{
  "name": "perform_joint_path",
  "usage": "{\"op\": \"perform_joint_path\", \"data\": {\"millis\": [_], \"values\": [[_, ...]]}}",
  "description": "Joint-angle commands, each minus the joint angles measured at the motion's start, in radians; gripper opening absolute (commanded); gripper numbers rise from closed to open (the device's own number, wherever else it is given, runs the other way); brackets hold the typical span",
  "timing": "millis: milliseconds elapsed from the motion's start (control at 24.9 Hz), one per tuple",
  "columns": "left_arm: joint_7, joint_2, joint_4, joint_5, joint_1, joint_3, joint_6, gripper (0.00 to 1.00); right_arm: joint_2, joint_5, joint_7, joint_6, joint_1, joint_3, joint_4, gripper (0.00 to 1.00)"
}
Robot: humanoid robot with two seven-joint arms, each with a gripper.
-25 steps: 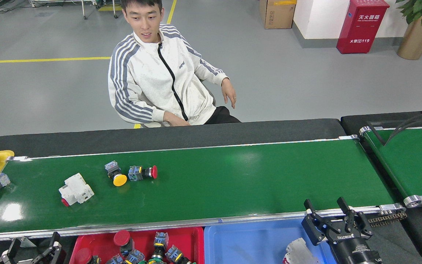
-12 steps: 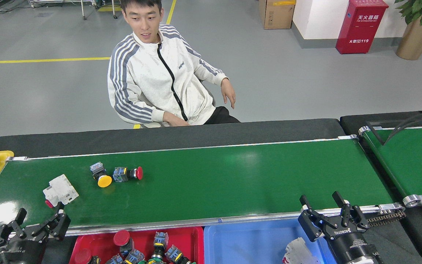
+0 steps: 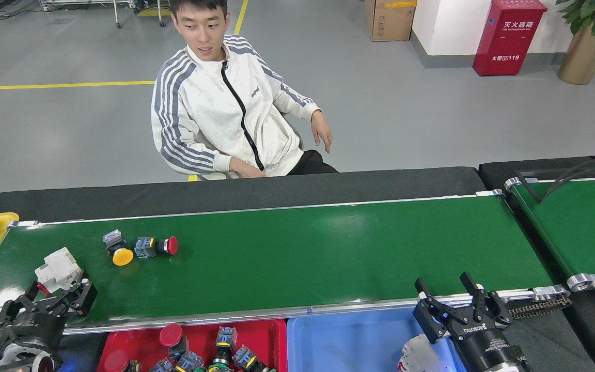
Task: Pick switch part from conveyor to tray
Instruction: 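Lift the white block with the left gripper and drop it in the blue tray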
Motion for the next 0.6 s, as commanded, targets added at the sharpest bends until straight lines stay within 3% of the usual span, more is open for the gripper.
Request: {"op": "perform_joint_path", "data": {"millis": [0,281,401,522,562], "values": [[0.002,0.031,0.039,-0.002,-0.038,0.001,0.036,1.0,-0.012,0.0,-0.002,-0.011,-0.015,-0.001,-0.01,1.0],[0.014,0.077,0.15,-0.002,-0.077,0.0,0.16,0.96,-0.015,0.002,-0.002,-0.065,-0.028,-0.001,-0.012,1.0],[0.018,0.076,0.17,-0.001,-0.081,-0.014,0.219,0.75,-0.013,0.003,-0.002,-0.082,-0.034,0.002,-0.012,1.0],[0.025,0.073,0.182,0.005,-0.083,-0.034,0.254,0.41,-0.013,0.008,-0.002,-0.093,-0.028,0.003,-0.012,1.0],[0.034,0.07,0.182,0.007,-0.083,-0.034,0.252,0.37,-0.013,0.006,-0.002,-0.093,-0.028,0.003,-0.012,1.0]]}}
